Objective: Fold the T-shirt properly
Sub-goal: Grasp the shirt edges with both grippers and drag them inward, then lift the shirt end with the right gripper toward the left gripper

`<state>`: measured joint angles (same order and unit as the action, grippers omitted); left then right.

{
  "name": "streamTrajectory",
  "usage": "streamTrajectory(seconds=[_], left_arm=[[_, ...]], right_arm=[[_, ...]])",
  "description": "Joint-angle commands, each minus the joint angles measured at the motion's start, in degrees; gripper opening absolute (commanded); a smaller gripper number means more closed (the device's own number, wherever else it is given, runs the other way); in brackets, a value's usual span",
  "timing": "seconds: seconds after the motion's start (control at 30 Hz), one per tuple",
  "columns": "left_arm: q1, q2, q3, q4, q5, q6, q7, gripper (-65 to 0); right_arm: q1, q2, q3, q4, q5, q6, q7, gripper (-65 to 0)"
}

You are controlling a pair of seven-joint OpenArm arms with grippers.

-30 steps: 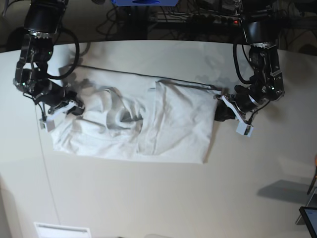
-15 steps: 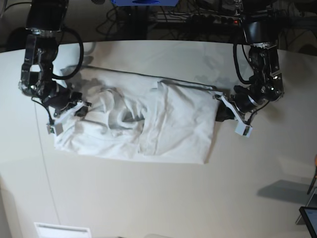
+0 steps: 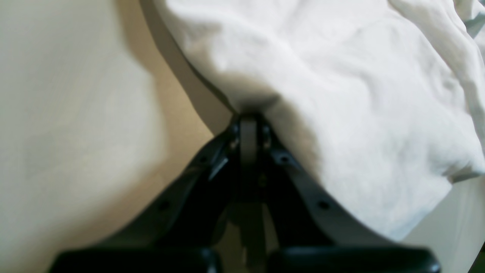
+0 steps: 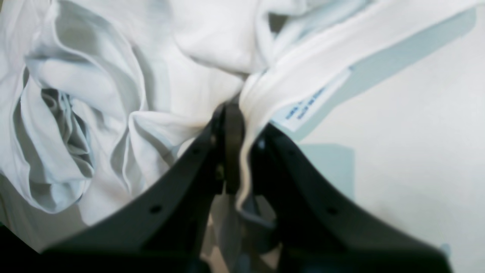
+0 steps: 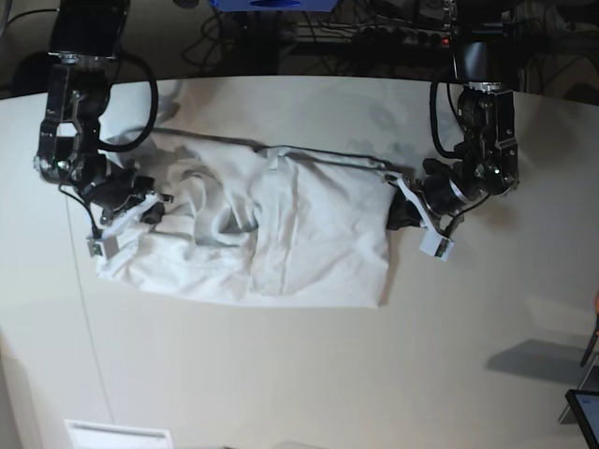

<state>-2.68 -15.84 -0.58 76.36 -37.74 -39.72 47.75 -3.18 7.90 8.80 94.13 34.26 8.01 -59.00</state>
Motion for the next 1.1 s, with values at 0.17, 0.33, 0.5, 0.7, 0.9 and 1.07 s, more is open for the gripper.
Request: streamTrajectory(seconds=[0.17,0.33,0.5,0.7,0.9,1.07], left_arm=[[-0.2,-0.5,-0.1,0.3,1.3,-0.3,1.8,-65.0],[-0.2,-0.5,0.3,0.4,1.3,-0.3,1.8,-65.0],[-0.2,-0.4,0.4,0.3,1.3,-0.3,1.8,-65.0],[-0.2,-0.4,0.4,0.3,1.3,-0.3,1.8,-65.0],[-0.2,-0.4,0.4,0.3,1.3,-0.3,1.8,-65.0],[-0.2,-0.4,0.4,0.3,1.3,-0.3,1.8,-65.0]], right_arm=[[0.8,0.6,-0.7,2.9,0.9,0.3,0.8,-64.7],[-0.1,1.5,-3.8,8.1,-3.4,0.2,0.8,-64.7],[-0.2,1.5,-5.5,9.5,-7.8,0.2,0.8,-64.7],[-0.2,1.5,-5.6,9.5,-7.8,0.2,0.8,-64.7],[-0.2,1.5,-5.7,9.7,-7.8,0.2,0.8,-64.7],[-0.2,1.5,-5.8,12.3,-7.9,0.2,0.7,-64.7]])
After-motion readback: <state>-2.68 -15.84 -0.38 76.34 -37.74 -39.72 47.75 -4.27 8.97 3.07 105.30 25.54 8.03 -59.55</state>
